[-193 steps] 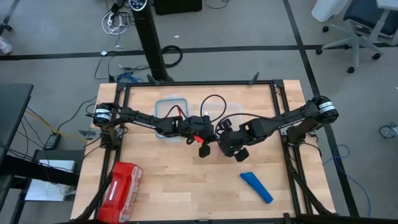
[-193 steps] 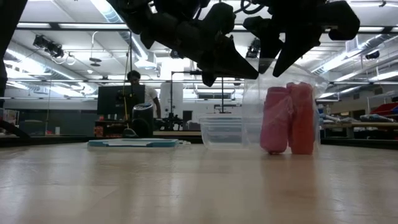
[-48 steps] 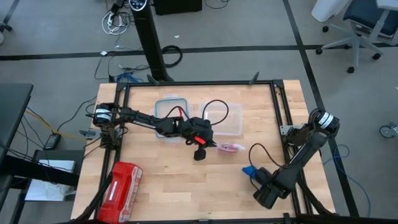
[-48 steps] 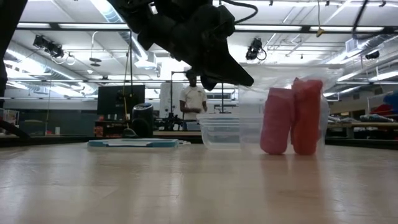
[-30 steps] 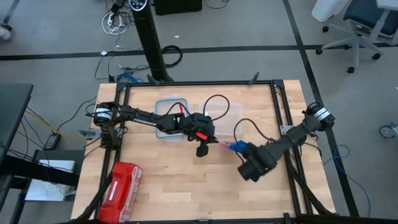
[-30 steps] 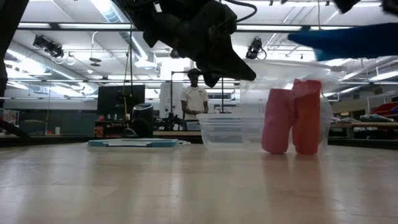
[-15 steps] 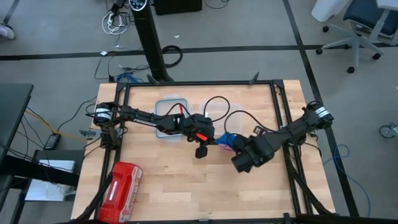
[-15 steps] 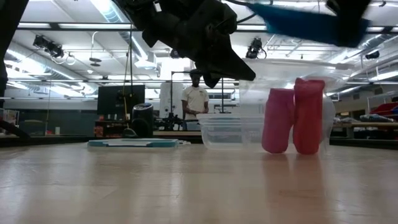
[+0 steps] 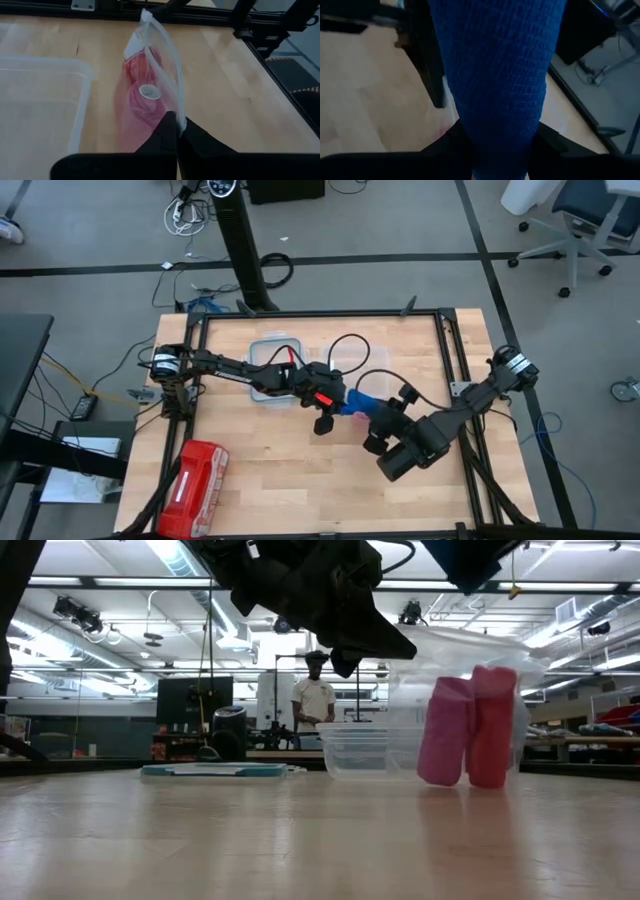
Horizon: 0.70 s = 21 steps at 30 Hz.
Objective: Roll bandage
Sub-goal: Put the blue bandage into the transparent zip bag
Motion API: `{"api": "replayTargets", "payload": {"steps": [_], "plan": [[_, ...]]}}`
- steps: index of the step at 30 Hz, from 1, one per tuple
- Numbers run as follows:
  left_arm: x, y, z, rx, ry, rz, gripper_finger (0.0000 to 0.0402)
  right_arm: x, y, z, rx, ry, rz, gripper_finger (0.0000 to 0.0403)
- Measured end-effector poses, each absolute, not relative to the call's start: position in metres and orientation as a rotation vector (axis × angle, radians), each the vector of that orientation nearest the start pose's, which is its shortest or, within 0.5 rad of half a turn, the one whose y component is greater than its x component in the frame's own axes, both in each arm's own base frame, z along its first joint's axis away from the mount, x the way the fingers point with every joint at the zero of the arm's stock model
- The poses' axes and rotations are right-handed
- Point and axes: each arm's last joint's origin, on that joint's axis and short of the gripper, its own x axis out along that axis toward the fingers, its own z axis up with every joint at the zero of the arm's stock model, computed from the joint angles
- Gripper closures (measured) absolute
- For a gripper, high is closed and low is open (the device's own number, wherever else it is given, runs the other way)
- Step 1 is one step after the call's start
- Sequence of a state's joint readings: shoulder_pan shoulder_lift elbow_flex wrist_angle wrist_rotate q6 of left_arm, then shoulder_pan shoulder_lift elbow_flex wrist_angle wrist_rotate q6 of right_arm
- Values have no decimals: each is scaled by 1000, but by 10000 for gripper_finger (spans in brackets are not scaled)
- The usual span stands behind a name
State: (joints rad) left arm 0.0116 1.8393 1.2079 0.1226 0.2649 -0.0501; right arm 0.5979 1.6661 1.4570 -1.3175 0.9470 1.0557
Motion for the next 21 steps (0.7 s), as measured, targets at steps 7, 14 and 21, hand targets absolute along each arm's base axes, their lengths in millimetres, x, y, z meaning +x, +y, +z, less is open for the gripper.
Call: {"api": "replayTargets", "payload": {"steps": [7,14,21], "plan": [[407,-3,215,-122,512,-236,401,265,151,261,9,641,-807,275],[407,-3,215,-118,514,-235,401,255,153,245,24,536,-856,275],[407,-3,215,-104,512,-238,401,250,149,227,33,490,-886,275]]}}
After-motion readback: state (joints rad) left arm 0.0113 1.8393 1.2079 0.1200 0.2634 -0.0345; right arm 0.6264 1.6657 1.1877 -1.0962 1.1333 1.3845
